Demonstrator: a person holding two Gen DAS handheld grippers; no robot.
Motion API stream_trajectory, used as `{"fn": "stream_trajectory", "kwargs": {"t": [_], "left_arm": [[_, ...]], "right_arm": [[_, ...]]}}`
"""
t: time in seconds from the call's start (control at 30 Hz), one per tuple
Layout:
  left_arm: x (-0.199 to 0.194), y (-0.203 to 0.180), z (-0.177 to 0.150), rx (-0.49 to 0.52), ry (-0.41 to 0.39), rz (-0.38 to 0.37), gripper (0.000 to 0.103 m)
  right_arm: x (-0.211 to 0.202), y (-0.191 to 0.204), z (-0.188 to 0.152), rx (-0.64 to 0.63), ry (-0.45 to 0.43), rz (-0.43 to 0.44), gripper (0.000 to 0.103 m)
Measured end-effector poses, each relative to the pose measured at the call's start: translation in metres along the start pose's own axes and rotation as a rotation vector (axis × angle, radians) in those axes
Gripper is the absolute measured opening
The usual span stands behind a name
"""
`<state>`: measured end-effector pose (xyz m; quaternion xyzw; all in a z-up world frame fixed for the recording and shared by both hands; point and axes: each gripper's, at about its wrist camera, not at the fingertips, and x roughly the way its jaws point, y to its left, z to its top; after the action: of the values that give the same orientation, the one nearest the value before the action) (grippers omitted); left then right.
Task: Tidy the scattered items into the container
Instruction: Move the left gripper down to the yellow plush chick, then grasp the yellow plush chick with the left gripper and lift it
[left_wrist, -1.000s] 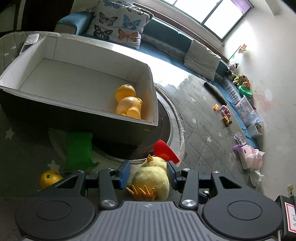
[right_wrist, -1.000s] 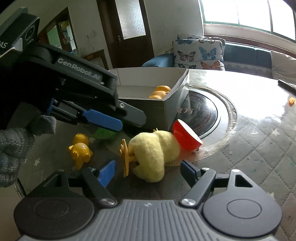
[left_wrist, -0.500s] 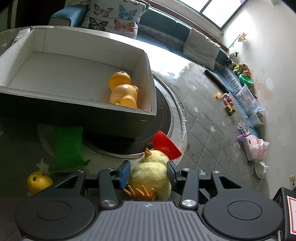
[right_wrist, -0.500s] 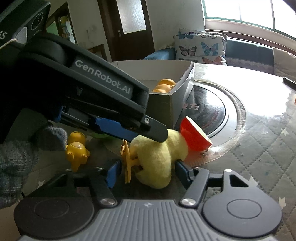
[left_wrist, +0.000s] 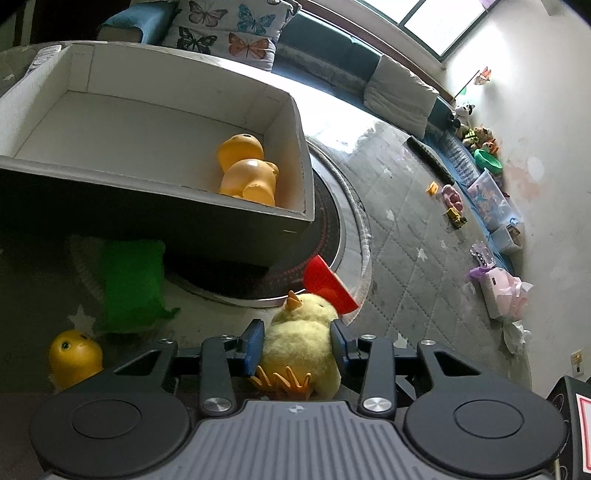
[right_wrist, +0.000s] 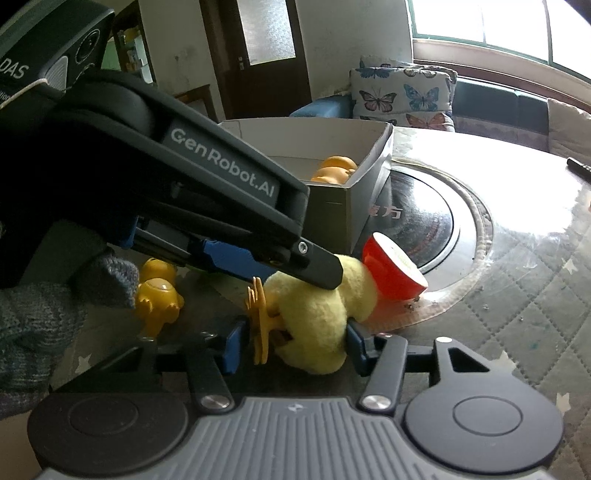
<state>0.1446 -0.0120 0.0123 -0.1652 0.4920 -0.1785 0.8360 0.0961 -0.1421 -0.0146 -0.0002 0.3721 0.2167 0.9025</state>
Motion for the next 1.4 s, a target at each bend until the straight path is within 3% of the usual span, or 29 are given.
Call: {"fn": "stream_trajectory", "kwargs": {"t": [0.57, 1.4], "left_arm": [[-0.057, -0.008, 0.007, 0.014, -0.14, -0.017, 0.042], [-0.064, -0.001, 0.045, -0.003, -0.204, 0.04, 0.042]], "right_arm": [[-0.028, 0.034, 0.028, -0.119, -0.112, 0.007, 0.055], [-0.009, 0.031, 0.065, -0.161, -0.14, 0.056, 0.055]]}}
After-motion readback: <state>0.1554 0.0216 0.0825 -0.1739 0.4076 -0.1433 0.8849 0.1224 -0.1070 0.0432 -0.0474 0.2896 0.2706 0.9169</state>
